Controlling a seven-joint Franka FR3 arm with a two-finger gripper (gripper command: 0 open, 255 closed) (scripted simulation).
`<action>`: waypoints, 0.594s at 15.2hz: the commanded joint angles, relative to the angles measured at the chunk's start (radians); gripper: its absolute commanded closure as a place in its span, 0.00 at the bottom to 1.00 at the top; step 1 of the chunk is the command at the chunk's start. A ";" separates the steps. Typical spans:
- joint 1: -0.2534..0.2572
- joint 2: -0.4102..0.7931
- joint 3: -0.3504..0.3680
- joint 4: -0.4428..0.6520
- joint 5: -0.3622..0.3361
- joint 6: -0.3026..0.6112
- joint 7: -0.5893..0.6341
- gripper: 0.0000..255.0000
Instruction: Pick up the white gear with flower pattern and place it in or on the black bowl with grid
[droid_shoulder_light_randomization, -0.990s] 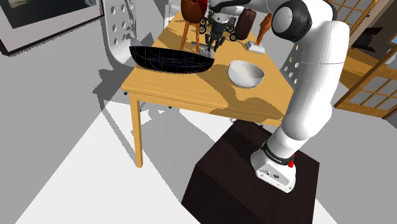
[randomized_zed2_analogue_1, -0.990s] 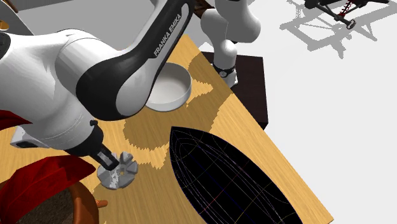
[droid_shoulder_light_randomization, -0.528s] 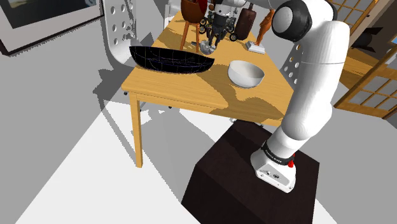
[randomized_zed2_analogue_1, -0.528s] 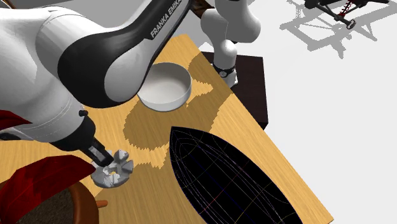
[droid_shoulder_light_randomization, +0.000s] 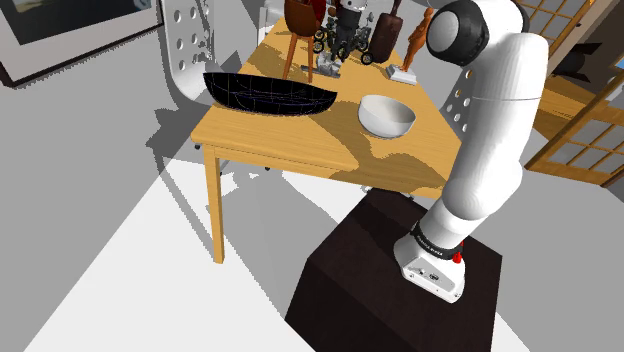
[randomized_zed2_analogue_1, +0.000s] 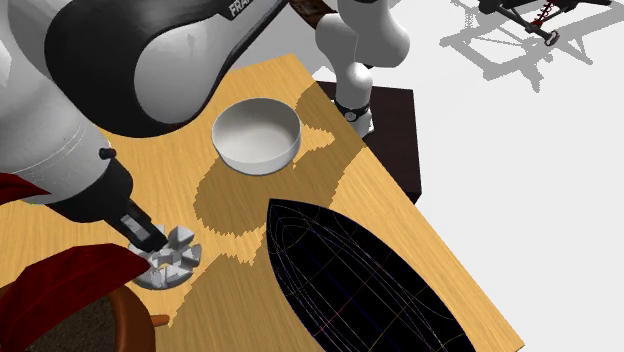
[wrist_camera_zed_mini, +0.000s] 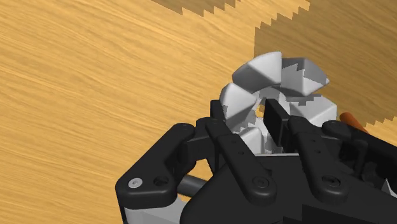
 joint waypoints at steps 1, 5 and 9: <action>-0.003 0.004 0.000 0.036 0.001 -0.032 0.000 1.00; -0.012 0.020 -0.001 0.115 0.005 -0.095 0.002 1.00; -0.023 0.046 0.000 0.210 0.011 -0.164 0.003 1.00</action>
